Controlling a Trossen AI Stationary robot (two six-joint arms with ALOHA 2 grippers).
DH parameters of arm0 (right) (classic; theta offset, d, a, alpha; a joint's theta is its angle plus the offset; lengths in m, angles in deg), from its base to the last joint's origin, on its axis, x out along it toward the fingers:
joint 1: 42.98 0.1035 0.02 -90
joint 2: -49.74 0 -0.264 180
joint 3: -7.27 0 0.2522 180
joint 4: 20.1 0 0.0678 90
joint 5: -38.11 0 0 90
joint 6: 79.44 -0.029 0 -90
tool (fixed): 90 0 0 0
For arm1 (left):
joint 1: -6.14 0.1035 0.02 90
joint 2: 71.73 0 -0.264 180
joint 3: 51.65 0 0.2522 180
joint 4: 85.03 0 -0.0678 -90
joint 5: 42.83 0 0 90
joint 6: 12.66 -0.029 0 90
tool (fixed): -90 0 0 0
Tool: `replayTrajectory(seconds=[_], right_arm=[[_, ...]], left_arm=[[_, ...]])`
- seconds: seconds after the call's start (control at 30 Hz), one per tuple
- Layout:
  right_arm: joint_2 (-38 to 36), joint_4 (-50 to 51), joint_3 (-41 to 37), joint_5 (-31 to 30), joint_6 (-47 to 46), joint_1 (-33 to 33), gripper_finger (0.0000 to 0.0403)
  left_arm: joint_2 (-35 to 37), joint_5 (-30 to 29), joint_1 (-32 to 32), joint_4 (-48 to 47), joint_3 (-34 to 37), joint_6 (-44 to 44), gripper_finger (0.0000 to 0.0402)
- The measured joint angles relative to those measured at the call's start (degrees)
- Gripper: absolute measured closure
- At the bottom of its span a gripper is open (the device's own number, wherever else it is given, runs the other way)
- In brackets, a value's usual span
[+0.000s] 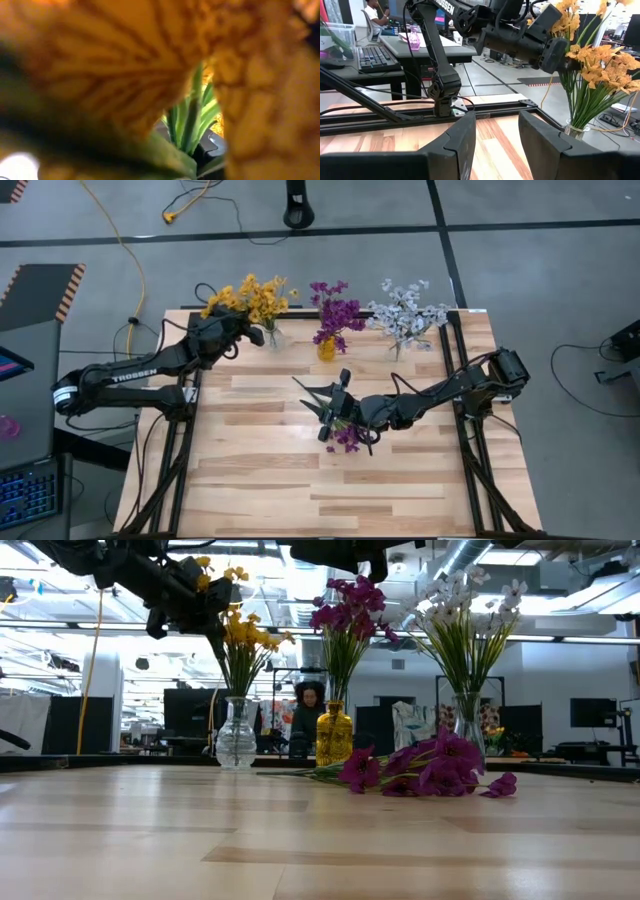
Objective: Sort flowers into vase by color
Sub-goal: Put the yellow flowers into the left transparent vase
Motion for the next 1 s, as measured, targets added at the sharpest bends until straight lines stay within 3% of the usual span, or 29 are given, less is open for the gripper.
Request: replayTrajectory(seconds=[0.6, 1.0], right_arm=[[0.00, 0.50, 0.00, 0.00, -1.42, -0.11, 0.0227], [0.00, 0.63, 0.00, 0.00, -1.48, -0.11, 0.0227]], left_arm=[[-10.84, 2.52, 2.00, 0.10, -3.82, -0.51, 0.0393], [-11.57, 3.37, 1.98, -5.84, -5.34, 0.14, 0.0393]])
